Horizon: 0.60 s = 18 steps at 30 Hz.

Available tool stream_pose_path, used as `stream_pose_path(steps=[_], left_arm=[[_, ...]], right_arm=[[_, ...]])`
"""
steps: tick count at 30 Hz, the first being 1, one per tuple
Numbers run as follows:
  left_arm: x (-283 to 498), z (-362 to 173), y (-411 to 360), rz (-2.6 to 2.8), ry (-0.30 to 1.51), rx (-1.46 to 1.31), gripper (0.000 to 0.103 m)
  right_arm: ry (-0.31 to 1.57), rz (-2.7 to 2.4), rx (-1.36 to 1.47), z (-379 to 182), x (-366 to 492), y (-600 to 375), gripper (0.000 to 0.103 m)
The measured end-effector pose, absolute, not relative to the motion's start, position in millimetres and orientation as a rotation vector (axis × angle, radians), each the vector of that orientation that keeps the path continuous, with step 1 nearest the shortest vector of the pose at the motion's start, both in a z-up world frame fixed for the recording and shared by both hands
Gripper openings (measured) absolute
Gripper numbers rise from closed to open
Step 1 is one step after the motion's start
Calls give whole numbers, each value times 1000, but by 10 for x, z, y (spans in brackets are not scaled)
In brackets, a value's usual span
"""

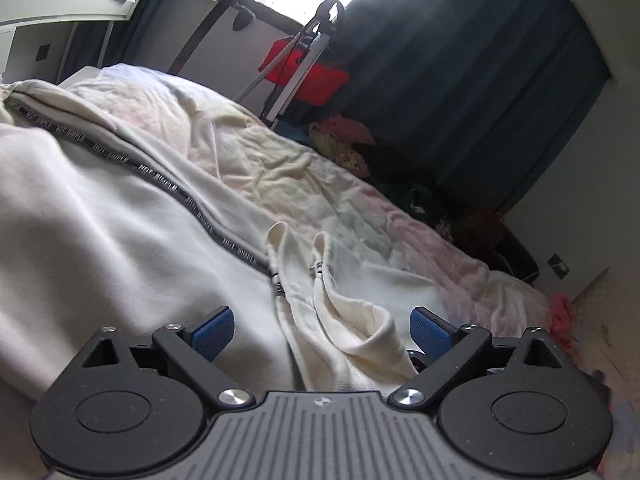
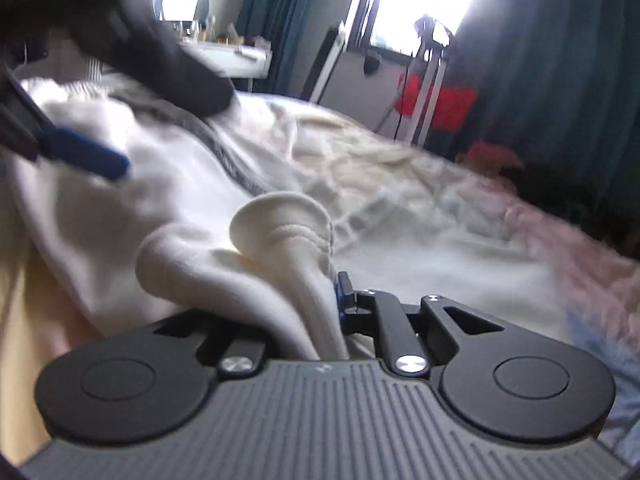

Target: Fold clothes

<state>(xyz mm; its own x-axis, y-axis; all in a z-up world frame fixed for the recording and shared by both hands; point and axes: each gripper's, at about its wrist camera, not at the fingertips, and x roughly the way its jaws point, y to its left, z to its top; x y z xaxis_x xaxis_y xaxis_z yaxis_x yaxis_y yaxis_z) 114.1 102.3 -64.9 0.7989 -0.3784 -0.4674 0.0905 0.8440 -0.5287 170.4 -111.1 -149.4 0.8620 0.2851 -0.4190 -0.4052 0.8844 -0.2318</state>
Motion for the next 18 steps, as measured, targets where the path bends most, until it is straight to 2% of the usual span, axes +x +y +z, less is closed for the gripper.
stream_pose_path(steps=[4, 8, 11, 12, 13, 18], left_arm=[[1184, -635, 1094, -251, 561, -519, 96], [1206, -638, 1241, -214, 555, -564, 95], [1184, -577, 1361, -190, 535, -587, 95], [1163, -549, 1389, -187, 524, -590, 95], [1141, -520, 1416, -185, 512, -592, 95], [1032, -480, 1381, -240, 510, -590, 92]], right_arm=[[369, 425, -317, -1520, 1745, -933, 11], [430, 446, -310, -1622, 1798, -861, 19], [520, 515, -190, -1514, 1864, -993, 51], [564, 545, -135, -1463, 1886, -1047, 70], [611, 576, -65, -1415, 1890, -1117, 82], [744, 642, 302, -1165, 1835, -1576, 82]])
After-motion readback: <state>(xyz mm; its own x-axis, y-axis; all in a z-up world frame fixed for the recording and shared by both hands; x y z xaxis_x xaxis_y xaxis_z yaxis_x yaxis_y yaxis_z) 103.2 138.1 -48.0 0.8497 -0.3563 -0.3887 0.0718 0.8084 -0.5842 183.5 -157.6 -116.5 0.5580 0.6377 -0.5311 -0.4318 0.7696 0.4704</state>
